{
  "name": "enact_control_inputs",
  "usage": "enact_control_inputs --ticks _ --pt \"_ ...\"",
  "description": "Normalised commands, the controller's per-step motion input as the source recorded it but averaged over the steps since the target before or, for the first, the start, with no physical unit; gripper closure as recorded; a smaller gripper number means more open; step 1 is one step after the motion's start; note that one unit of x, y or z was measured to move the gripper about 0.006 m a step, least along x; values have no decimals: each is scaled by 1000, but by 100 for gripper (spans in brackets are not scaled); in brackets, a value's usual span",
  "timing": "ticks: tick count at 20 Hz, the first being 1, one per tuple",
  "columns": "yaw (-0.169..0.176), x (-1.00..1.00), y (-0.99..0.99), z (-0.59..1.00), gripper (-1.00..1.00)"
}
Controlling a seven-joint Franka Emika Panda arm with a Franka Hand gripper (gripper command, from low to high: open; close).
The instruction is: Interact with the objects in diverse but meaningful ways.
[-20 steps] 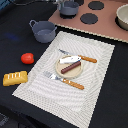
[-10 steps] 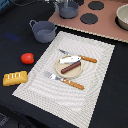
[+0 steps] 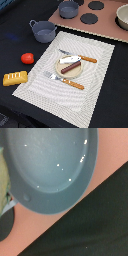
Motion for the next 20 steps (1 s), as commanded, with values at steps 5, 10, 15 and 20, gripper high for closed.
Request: enact_control_inputs --ticks 5,10,15,20 --pt "10 183 -885 174 -100" --pt "42 153 -910 5 -100" --pt "41 169 -929 0 -100" --pt "46 210 -900 0 -100"
